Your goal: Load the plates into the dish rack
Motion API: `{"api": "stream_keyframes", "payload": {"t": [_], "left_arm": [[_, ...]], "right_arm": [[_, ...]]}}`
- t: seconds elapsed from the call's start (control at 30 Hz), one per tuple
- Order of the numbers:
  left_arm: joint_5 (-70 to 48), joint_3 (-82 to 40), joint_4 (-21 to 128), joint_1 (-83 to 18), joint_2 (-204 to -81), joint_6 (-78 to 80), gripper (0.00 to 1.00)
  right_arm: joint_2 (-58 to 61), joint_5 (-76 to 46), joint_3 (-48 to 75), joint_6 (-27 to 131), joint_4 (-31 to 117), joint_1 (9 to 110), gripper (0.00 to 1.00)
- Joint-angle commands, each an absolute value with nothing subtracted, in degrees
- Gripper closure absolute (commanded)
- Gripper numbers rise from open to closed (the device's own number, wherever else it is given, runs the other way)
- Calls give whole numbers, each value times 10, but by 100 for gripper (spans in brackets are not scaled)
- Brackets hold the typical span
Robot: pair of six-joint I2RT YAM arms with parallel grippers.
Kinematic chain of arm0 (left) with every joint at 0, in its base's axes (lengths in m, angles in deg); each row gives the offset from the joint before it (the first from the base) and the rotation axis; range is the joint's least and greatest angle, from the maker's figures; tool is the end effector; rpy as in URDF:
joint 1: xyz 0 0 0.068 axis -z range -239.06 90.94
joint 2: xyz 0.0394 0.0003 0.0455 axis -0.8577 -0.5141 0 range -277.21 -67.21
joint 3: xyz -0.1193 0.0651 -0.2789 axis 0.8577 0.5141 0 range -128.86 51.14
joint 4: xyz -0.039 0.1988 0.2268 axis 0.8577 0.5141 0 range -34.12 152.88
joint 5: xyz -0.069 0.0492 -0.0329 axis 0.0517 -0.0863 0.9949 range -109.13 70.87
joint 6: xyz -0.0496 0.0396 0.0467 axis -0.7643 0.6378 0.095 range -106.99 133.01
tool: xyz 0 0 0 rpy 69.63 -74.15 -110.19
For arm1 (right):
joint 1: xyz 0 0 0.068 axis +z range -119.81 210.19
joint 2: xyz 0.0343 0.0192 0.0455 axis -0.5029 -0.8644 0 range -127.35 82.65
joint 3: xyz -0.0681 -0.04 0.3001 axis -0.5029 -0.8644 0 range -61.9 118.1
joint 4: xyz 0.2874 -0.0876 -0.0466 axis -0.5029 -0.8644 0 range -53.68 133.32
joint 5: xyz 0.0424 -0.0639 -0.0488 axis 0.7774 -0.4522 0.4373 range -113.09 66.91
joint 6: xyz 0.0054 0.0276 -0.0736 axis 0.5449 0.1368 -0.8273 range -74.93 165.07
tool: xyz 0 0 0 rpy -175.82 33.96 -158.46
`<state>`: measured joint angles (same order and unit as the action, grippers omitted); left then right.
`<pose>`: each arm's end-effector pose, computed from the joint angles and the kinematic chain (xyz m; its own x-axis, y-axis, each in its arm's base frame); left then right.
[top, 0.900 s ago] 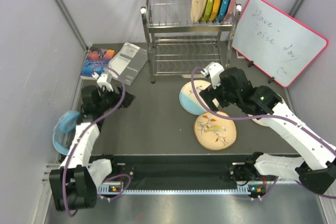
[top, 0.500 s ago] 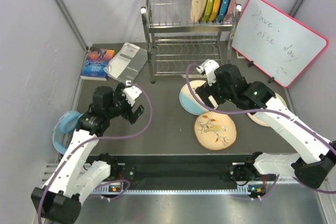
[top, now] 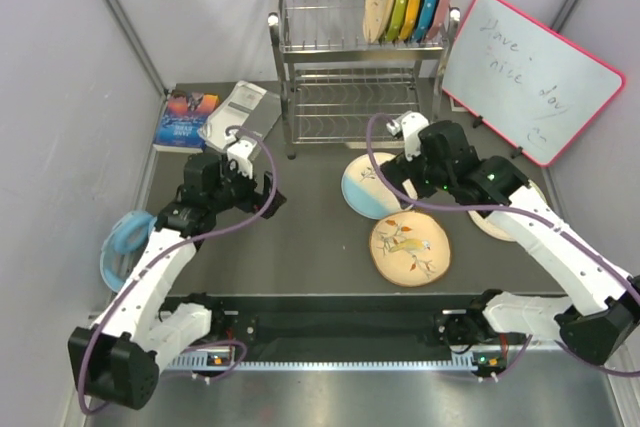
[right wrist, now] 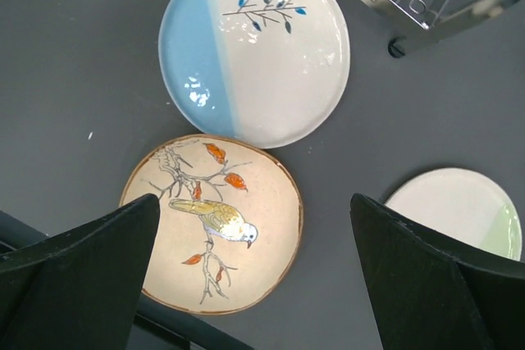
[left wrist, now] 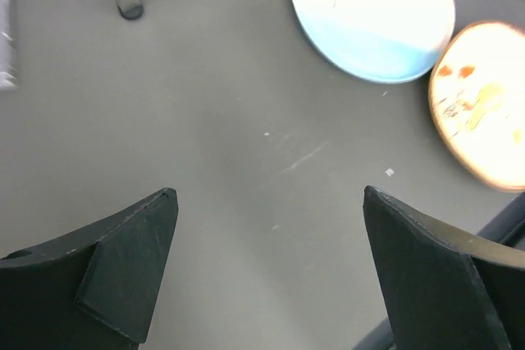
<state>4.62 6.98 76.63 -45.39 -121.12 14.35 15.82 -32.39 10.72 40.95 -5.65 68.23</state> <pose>0.2413 -0.0868 0.2991 -0.4801 0.1389 -0.8661 0.5649 0.8044 -0.1841 0.2320 0.1676 0.3844 -0.5005 -0.4816 -0.7194 -0.5527 0.8174 -0.1627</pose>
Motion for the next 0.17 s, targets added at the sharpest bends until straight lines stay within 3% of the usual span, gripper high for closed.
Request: {"api": "stream_keyframes", "payload": {"t": [0.0, 0.13], "left_arm": [[94, 65, 698, -465, -1249, 5, 1], [142, 81, 664, -461, -1287, -62, 2]], "right_arm": [[190, -264, 82, 438, -55, 622, 0], [203, -241, 46, 430, -71, 581, 0]]}}
